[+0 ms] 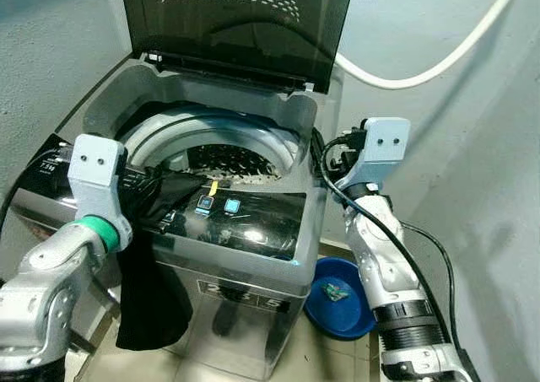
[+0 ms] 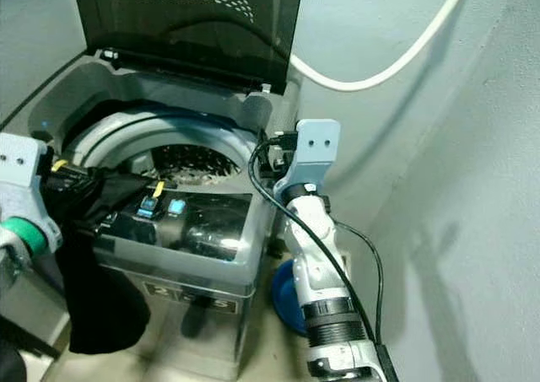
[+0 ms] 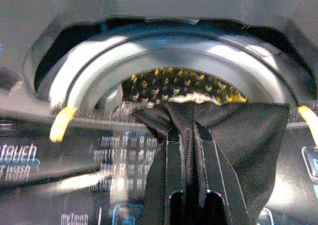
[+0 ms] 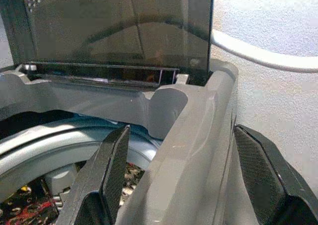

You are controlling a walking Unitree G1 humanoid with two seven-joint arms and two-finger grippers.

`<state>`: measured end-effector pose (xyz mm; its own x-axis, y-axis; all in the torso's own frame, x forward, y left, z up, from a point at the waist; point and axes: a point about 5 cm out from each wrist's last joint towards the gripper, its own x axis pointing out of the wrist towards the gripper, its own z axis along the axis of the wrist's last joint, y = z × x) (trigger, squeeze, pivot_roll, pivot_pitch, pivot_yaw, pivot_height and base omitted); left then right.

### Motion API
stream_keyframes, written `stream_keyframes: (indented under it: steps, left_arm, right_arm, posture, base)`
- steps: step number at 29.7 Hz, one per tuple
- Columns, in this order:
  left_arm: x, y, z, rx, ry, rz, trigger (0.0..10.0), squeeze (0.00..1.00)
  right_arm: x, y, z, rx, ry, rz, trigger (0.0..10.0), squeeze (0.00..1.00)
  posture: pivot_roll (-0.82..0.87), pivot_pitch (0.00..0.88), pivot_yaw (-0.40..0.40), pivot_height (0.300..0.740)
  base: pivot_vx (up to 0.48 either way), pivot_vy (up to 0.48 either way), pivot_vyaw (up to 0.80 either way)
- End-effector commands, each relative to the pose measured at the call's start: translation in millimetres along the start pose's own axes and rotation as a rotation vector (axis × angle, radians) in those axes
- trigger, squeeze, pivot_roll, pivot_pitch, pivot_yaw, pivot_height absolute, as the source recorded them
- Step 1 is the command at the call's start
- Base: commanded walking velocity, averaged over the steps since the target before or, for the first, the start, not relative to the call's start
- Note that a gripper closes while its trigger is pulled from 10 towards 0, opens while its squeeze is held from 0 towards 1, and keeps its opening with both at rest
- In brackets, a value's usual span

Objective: Clothes washing

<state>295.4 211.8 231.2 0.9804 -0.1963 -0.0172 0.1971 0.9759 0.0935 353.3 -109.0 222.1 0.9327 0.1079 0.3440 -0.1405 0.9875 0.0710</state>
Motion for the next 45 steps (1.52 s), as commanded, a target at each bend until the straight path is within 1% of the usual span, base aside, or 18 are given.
stream_keyframes:
  steps: [1, 3, 5, 7, 9, 15, 16, 18, 21, 23, 24, 25, 26, 31, 39, 43, 44, 45]
  left_arm:
    - [6.5, 3.7, 15.5, 0.048, -0.084, 0.014, 10.0, 0.0]
    - [10.4, 5.4, 25.4, 0.079, -0.13, 0.018, 10.0, 0.0]
    - [28.1, 5.4, 64.4, 0.153, -0.285, -0.019, 10.0, 0.0]
    - [28.1, 5.4, 64.4, 0.153, -0.285, -0.019, 10.0, 0.0]
    - [46.6, 1.3, 93.7, 0.204, -0.382, -0.068, 10.0, 0.0]
    - [71.4, -3.5, 129.7, 0.293, -0.488, -0.09, 10.0, 0.0]
    - [75.8, -3.5, 138.6, 0.327, -0.515, -0.077, 10.0, 0.0]
    - [79.5, -1.7, 164.8, 0.53, -0.64, 0.079, 10.0, 0.0]
    - [84.2, -3.0, 174.5, 0.552, -0.658, 0.066, 10.0, 0.0]
    - [88.6, -7.1, 166.5, 0.518, -0.611, -0.009, 10.0, 0.0]
    - [91.7, -11.8, 156.9, 0.483, -0.57, -0.082, 10.0, 0.51]
    - [91.7, -11.8, 156.9, 0.483, -0.57, -0.082, 10.0, 0.51]
    - [94.4, -15.3, 147.4, 0.453, -0.535, -0.138, 10.0, 1.0]
    - [96.7, -22.6, 116.4, 0.408, -0.475, -0.258, 10.0, 1.0]
    - [93.2, -20.0, 107.8, 0.371, -0.495, -0.259, 10.0, 1.0]
    - [79.2, -20.3, 103.4, 0.346, -0.506, -0.282, 10.0, 1.0]
    - [63.7, -20.6, 101.2, 0.331, -0.497, -0.326, 10.0, 0.0]
    - [51.8, -22.4, 99.3, 0.325, -0.488, -0.364, 10.0, 0.0]
  right_arm:
    - [-0.6, -1.9, -1.1, -0.001, 0.009, -0.009, 10.0, 0.0]
    - [-0.4, -1.9, -1.0, 0.0, 0.009, -0.009, 10.0, 0.0]
    - [0.0, -1.6, -0.5, 0.0, 0.008, -0.008, 10.0, 0.0]
    - [0.0, -1.6, -0.5, 0.0, 0.008, -0.008, 10.0, 0.0]
    - [0.1, -0.8, 0.0, -0.001, 0.007, -0.007, 10.0, 0.0]
    - [-0.2, -1.3, 1.7, -0.003, 0.001, -0.01, 10.0, 0.0]
    - [-0.5, -2.1, 2.2, -0.003, -0.002, -0.012, 10.0, 0.0]
    - [-2.1, -4.1, 3.9, -0.002, -0.01, -0.021, 10.0, 0.0]
    - [-3.8, -5.6, 5.3, 0.0, -0.018, -0.028, 10.0, 0.0]
    - [-4.8, -6.6, 5.7, 0.001, -0.021, -0.034, 10.0, 0.0]
    - [-5.6, -7.3, 5.9, 0.002, -0.023, -0.039, 10.0, 0.0]
    - [-5.6, -7.3, 5.9, 0.002, -0.023, -0.039, 10.0, 0.0]
    - [-6.0, -7.7, 5.9, 0.002, -0.024, -0.042, 10.0, 0.0]
    - [-5.4, -8.2, 6.2, 0.002, -0.023, -0.044, 10.0, 0.0]
    - [-4.0, -5.5, 6.1, 0.007, -0.021, -0.034, 10.0, 0.0]
    - [-3.4, -2.6, 6.6, 0.013, -0.024, -0.015, 10.0, 0.0]
    - [-3.8, 0.4, 10.0, 0.029, -0.039, 0.022, 10.0, 0.0]
    - [-4.3, 2.5, 12.6, 0.041, -0.05, 0.049, 10.0, 0.0]
  posture:
    - [0.2, 0.077, -0.004, 0.74]
    - [0.2, 0.077, -0.006, 0.74]
    - [0.19, 0.079, -0.009, 0.74]
    - [0.19, 0.079, -0.009, 0.74]
    - [0.18, 0.081, -0.014, 0.74]
    - [0.16, 0.081, -0.007, 0.74]
    - [0.16, 0.081, -0.007, 0.74]
    - [0.15, 0.082, -0.003, 0.74]
    - [0.14, 0.081, 0.004, 0.74]
    - [0.14, 0.08, 0.01, 0.74]
    - [0.14, 0.081, 0.012, 0.74]
    - [0.14, 0.081, 0.012, 0.74]
    - [0.14, 0.081, 0.012, 0.74]
    - [0.14, 0.083, 0.008, 0.74]
    - [0.15, 0.084, 0.004, 0.74]
    - [0.17, 0.085, -0.001, 0.74]
    - [0.18, 0.085, 0.0, 0.74]
    - [0.18, 0.086, 0.0, 0.74]
  base:
    - [0.0, 0.0, 0.0]
    - [0.0, 0.0, 0.0]
    - [0.0, 0.0, 0.0]
    - [0.0, 0.0, 0.0]
    - [0.0, 0.0, 0.0]
    - [0.0, 0.0, 0.0]
    - [0.0, 0.0, 0.0]
    - [0.0, 0.0, 0.0]
    - [0.0, 0.0, 0.0]
    - [0.0, 0.0, 0.0]
    - [0.0, 0.0, 0.0]
    - [0.0, 0.0, 0.0]
    - [0.0, 0.0, 0.0]
    - [0.0, 0.0, 0.0]
    - [0.0, 0.0, 0.0]
    - [0.0, 0.0, 0.0]
    - [0.0, 0.0, 0.0]
    - [0.0, 0.0, 0.0]
